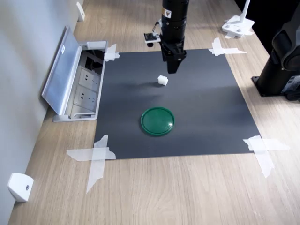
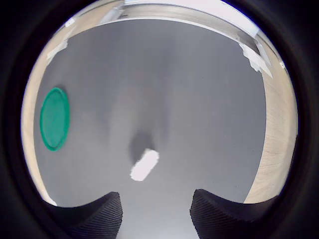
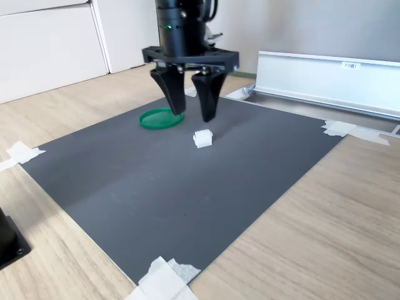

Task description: Grasp a white terminal and put it on the green lid.

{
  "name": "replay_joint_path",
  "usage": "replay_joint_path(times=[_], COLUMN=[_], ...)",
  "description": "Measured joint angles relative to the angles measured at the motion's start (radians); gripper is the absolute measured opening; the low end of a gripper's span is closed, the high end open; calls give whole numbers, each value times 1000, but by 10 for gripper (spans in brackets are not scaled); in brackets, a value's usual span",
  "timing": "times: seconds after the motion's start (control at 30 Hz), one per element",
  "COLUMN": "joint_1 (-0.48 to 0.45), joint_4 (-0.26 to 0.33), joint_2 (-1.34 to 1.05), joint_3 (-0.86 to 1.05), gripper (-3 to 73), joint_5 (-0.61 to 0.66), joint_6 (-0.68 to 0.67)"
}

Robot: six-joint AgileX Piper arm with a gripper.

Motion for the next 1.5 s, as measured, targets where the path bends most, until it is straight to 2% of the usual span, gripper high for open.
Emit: replay_joint_path(times=[0.37, 0.6, 0.8, 1.0, 1.27, 1.4, 1.5], joint_1=[15, 15, 15, 15, 15, 26, 69], joint_4=[29, 36, 66, 75, 75, 73, 77], joint_2=[77, 126, 150, 158, 158, 156, 136], joint_3=[-1, -1, -1, -1, -1, -2, -16], gripper=[587, 585, 560, 477, 255, 241, 241], joint_5=[-31, -83, -106, -115, -115, -111, -80], joint_6=[-161, -172, -160, -156, -154, -154, -154])
